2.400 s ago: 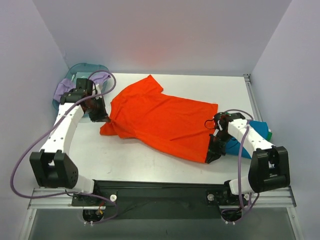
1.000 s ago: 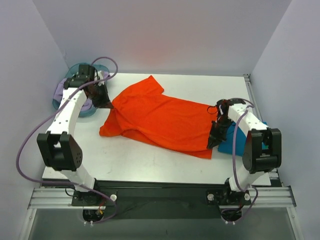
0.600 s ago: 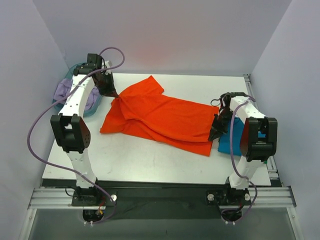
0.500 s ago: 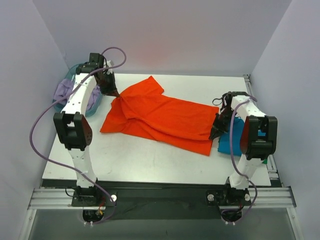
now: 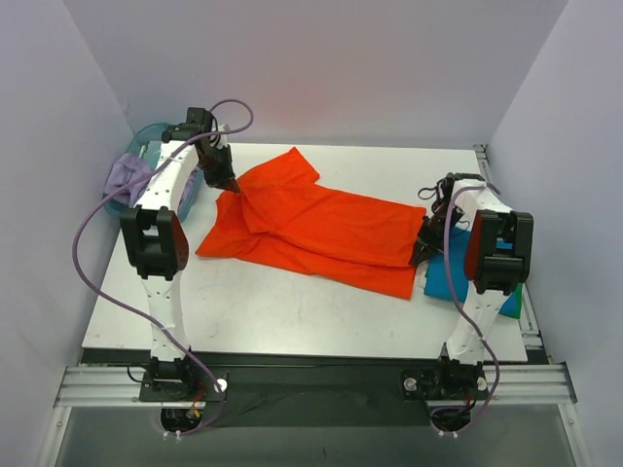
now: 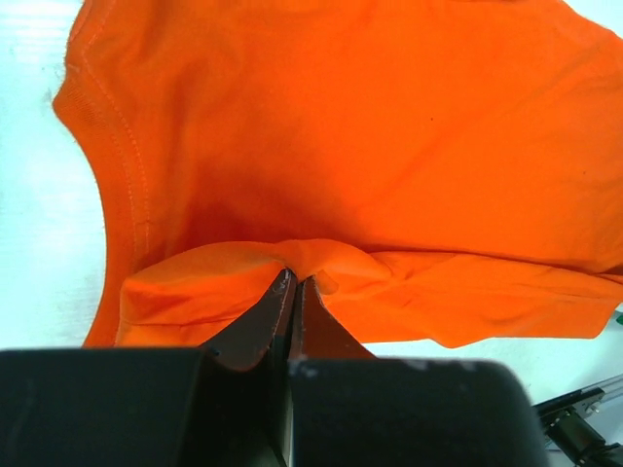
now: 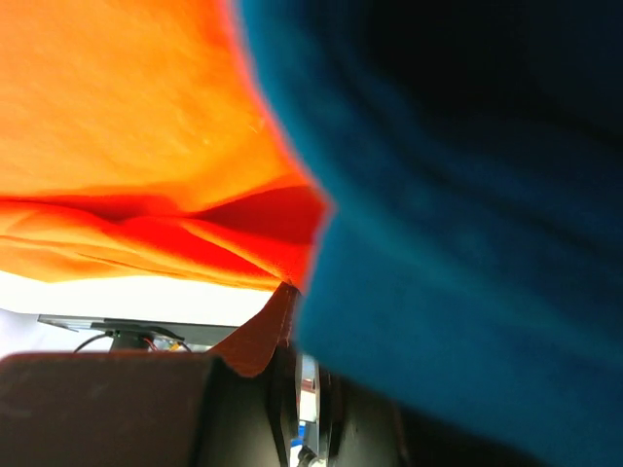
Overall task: Fold and stack the t-shirts
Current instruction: Fold the flattened tshirt in 1/3 of the way
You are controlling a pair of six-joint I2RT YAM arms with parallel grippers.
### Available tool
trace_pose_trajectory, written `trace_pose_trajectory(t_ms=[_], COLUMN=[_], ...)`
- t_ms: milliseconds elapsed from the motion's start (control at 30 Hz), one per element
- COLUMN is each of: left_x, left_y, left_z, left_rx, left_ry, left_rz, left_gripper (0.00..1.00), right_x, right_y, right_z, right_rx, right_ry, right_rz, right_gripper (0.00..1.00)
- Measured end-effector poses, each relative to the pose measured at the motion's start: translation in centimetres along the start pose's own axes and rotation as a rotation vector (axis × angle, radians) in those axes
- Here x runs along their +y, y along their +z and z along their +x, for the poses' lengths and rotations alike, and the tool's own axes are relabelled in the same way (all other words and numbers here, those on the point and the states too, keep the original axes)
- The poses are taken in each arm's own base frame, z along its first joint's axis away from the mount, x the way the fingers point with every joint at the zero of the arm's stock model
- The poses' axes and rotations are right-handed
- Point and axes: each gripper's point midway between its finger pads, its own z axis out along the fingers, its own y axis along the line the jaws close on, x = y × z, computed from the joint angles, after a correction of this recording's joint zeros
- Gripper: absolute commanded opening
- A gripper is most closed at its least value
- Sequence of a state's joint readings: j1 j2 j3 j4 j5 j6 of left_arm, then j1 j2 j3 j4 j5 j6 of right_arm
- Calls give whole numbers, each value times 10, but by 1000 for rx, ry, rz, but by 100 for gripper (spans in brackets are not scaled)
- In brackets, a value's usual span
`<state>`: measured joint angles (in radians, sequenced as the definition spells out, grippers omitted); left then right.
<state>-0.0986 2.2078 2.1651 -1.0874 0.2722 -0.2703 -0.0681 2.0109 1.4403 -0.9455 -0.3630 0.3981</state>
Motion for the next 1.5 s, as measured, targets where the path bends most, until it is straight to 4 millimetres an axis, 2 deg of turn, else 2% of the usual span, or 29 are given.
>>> trace_pose_trajectory(t_ms=[100,167,233,333,467,600,733,833,933,1067,1267,1500], left_x=[-2,-4,-8,-15,-25,-22,-12,3,22,47,69,89], left_y=[10,16,20,22,18,3,-23,-41,-51,-45,-31,-41], left_z=[-6,-11,-16,-22,-24,2,35,61,78,106,155,163], left_rx=[-1,-11,-28,-54,-92,-87,-116,-137,-159,-128,-42,-75], left_ry=[-5,-4,-11,-13,1,-1,-19,-50,-88,-138,-188,-240], left_rz=[7,14,24,36,55,46,43,33,17,-13,-42,-61], left_gripper=[18,37,48,53,55,55,54,54,54,54,54,54], right_x=[2,3,5,7,11,20,29,34,32,8,-21,-24], right_y=[-1,-3,-5,-8,-14,-30,-40,-33,-13,13,28,33], right_z=[-6,-9,-11,-14,-15,-12,11,36,58,75,86,77], right_rx=[-7,-17,-26,-40,-63,-133,-181,-169,-118,-60,-44,-96], right_ry=[2,2,0,-10,-24,-64,-127,-177,-207,-183,-152,-137], right_rz=[-5,-9,-13,-21,-38,-67,-83,-74,-37,46,142,156], right_gripper=[7,21,35,41,43,43,42,41,40,40,39,36])
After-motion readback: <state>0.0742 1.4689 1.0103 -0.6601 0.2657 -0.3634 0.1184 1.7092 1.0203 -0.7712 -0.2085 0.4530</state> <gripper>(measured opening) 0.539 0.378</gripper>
